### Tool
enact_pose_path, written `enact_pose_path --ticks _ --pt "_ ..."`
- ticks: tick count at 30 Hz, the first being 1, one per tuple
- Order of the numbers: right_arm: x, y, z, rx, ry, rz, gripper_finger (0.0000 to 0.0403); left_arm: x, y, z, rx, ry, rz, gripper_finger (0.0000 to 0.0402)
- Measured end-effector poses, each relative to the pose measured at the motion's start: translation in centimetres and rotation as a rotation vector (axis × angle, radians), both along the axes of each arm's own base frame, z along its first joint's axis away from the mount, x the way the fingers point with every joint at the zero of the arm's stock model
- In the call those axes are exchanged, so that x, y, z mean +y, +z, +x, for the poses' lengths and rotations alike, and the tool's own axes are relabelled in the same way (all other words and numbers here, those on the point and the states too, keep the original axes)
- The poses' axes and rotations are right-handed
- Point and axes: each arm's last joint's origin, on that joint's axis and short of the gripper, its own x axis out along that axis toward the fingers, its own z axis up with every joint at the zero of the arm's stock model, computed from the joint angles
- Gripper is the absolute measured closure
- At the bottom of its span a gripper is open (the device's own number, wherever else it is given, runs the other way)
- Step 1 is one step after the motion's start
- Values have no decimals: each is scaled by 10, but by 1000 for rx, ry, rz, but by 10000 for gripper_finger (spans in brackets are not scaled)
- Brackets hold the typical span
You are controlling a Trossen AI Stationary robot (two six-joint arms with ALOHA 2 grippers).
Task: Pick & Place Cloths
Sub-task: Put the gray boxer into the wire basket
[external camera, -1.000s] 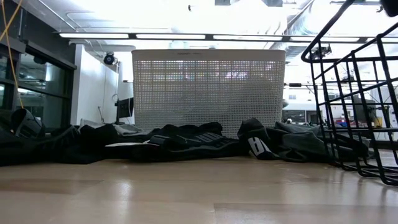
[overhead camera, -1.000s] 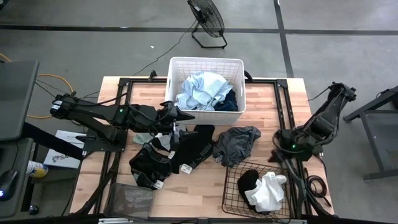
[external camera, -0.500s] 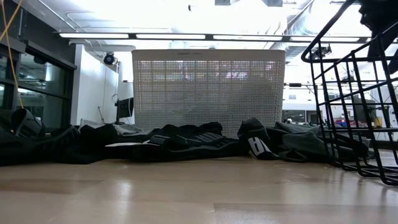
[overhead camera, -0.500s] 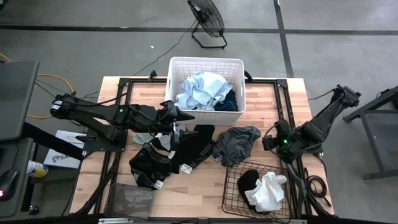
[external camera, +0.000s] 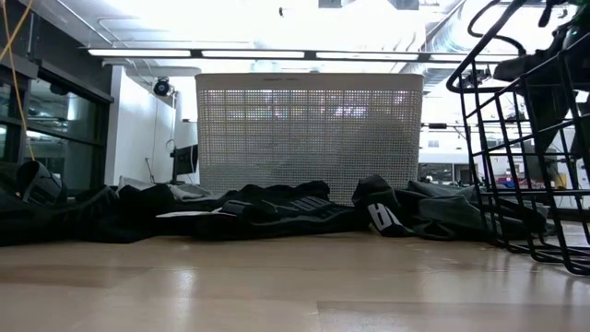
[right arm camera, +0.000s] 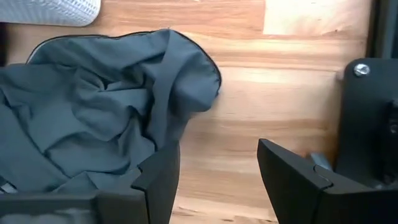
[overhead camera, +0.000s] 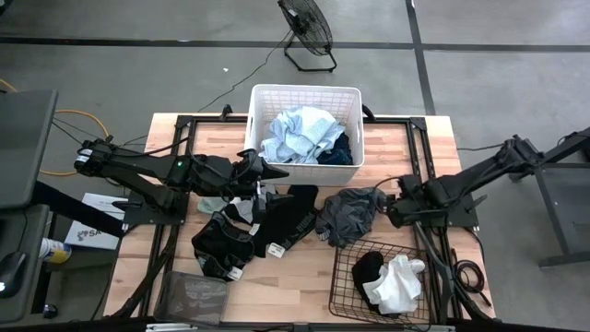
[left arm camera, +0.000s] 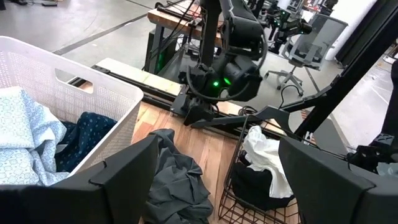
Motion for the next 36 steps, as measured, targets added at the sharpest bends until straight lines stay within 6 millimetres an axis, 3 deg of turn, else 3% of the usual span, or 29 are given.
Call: enact_pose_path --ticks 8,16,25,36 --pt "-19 -6 7 16 -26 -31 186 0 0 0 1 0 0 73" --pt "-27 -11 32 -153 80 -13 136 0 0 0 1 0 0 73" --pt "-42 -27 37 -9 15 -37 134 0 -1 0 8 0 2 73" --pt "-49 -61 61 123 49 36 135 0 -1 0 8 0 3 73"
